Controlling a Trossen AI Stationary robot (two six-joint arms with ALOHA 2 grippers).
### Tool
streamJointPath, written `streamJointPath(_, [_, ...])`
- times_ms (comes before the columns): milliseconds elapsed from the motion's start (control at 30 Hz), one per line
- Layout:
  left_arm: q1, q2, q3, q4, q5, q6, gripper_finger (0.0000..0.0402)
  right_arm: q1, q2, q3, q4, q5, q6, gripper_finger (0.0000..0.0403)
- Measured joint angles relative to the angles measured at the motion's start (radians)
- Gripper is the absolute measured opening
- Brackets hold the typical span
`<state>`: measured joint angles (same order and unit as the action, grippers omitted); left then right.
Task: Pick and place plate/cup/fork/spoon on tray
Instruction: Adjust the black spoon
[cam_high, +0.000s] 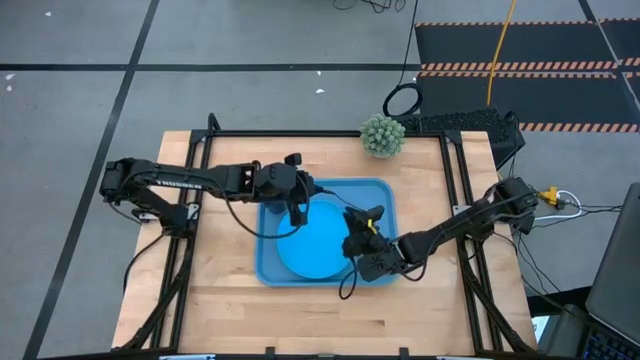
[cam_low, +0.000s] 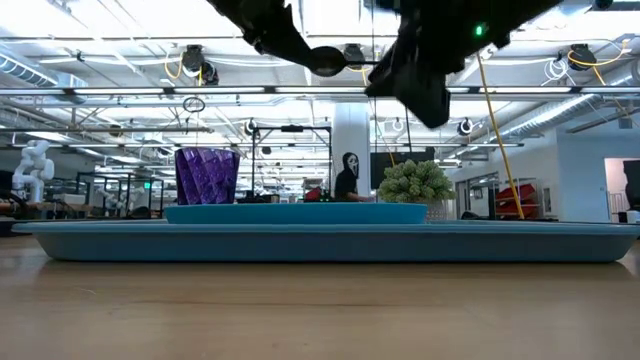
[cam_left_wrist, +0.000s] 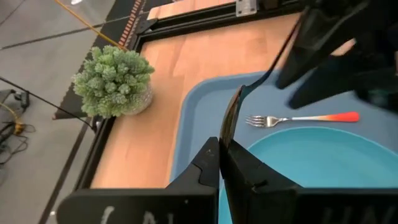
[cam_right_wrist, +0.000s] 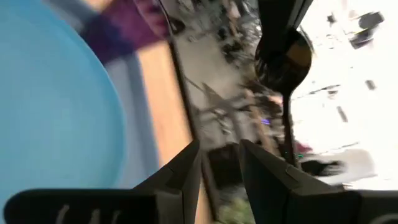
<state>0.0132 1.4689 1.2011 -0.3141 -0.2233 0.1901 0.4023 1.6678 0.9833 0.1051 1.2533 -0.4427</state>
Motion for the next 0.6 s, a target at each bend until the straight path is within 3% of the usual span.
streamJointPath(233, [0.002, 0.000, 0.000, -0.003, 0.005, -0.013, 0.0003, 0.001, 0.067, 0.000, 0.116, 0.111, -0.186, 0.0102])
streamJointPath(433, [0.019, 0.000, 0.000, -0.003, 0.010, -0.008, 0.0003, 0.014, 0.106, 0.000, 0.381, 0.205, -0.531, 0.0102])
streamJointPath(600, [0.020, 0.000, 0.000, -0.005, 0.009, 0.000, 0.0003, 0.019, 0.106, 0.000, 0.390, 0.204, -0.551, 0.0101])
